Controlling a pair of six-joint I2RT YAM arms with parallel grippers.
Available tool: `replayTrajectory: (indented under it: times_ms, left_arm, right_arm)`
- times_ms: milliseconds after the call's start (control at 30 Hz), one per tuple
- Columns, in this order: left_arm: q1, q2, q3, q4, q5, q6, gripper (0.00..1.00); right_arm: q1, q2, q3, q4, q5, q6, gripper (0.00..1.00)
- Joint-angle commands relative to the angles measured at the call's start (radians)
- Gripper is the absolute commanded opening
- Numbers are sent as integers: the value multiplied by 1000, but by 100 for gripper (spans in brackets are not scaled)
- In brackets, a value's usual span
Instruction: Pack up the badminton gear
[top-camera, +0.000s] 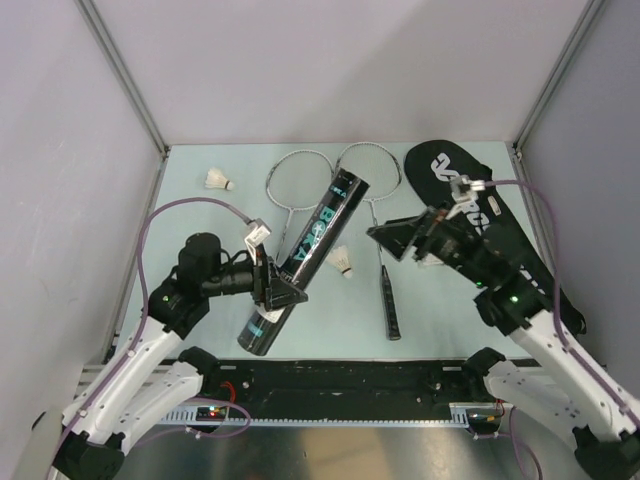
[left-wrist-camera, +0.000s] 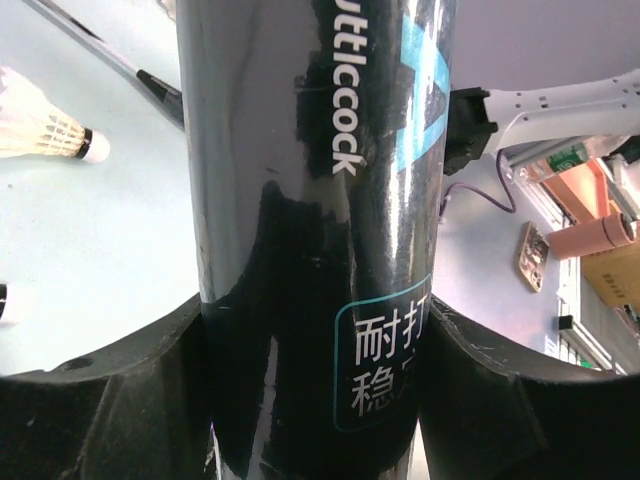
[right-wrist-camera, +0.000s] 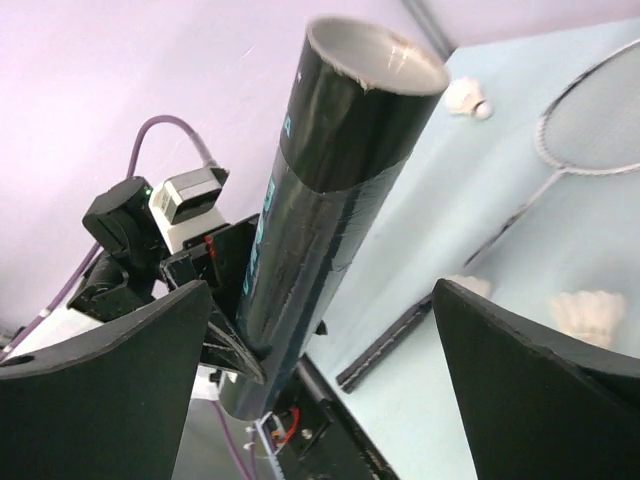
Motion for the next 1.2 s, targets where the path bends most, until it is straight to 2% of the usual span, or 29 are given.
replayTrajectory:
  times_ms: [0, 167, 333, 533, 833, 1167]
  left_arm:
    - [-1, 7, 77, -87, -37, 161, 41]
    - [-76, 39, 121, -239, -229, 357, 41]
    - [-187, 39, 113, -263, -352, 514, 35]
    - [-273, -14, 108, -263, -387, 596, 34]
    - [-279, -77, 109, -263, -392, 621, 33]
    - [-279, -71, 121, -263, -365, 623, 33]
  right_arm:
    - [-116, -105, 49, -262, -121, -113, 95]
    - [-229, -126, 183, -416, -225, -197, 78]
    - [-290, -90, 260, -418, -364, -192, 64]
    - [-315, -26, 284, -392, -507, -169, 59]
    - [-315, 20, 284, -452, -569, -201, 56]
    - [-312, 46, 245, -360, -651, -154, 45]
